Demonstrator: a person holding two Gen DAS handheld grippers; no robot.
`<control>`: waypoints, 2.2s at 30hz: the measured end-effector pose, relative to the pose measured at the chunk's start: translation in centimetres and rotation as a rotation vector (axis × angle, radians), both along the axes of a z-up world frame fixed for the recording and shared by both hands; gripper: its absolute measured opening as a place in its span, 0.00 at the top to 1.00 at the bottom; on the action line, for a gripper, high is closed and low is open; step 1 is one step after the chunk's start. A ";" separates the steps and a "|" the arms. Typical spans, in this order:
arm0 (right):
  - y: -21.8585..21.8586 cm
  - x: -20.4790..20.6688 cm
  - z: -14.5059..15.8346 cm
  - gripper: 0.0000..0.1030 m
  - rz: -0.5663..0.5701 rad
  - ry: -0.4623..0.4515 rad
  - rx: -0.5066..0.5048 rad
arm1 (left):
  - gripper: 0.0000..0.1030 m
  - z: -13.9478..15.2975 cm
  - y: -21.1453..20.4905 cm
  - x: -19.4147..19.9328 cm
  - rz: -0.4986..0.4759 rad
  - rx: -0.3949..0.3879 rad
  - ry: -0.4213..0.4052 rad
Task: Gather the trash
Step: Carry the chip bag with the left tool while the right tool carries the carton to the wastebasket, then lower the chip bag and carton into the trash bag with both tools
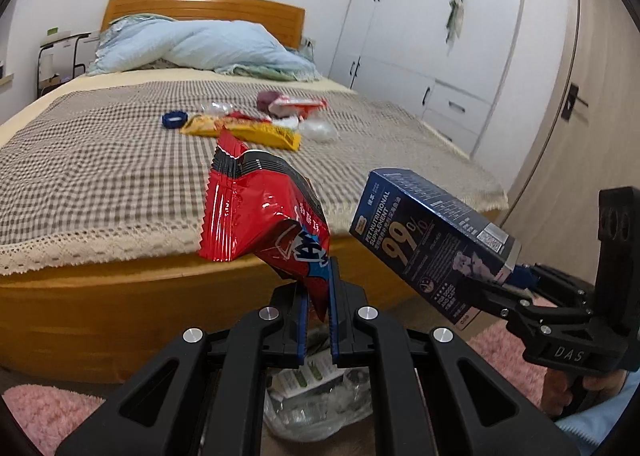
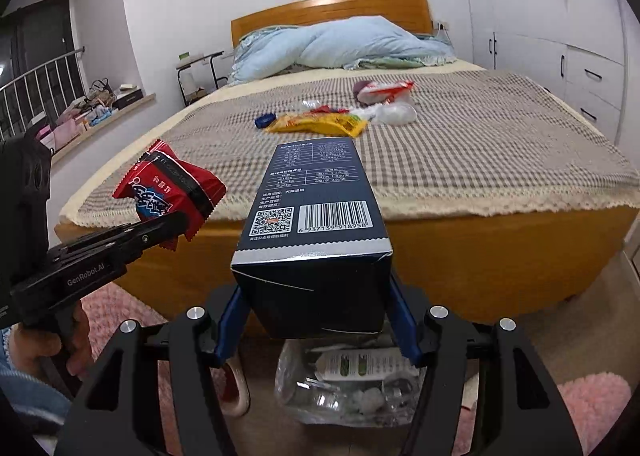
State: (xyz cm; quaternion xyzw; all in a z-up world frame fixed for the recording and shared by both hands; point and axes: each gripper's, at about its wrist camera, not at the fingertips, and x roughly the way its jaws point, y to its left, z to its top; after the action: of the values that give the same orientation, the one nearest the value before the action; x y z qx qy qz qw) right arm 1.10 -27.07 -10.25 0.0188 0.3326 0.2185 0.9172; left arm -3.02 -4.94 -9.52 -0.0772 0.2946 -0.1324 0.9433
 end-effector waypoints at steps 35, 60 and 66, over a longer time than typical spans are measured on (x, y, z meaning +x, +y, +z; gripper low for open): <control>-3.3 0.3 -10.2 0.42 -0.068 0.288 -0.092 | 0.95 -11.4 -4.0 2.9 -0.106 0.154 0.263; -5.1 3.7 -14.3 0.42 -0.148 0.440 -0.097 | 0.95 -17.6 -5.3 6.4 -0.159 0.152 0.439; -4.4 4.7 -15.6 0.42 -0.138 0.485 -0.108 | 0.95 -19.4 -6.8 7.0 -0.196 0.165 0.492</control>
State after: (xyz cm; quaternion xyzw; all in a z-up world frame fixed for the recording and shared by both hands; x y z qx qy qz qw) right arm 5.83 -31.45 -25.86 0.0444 0.5520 0.1267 0.8229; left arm 3.96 -11.74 -28.90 -0.0009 0.5307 -0.1759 0.8291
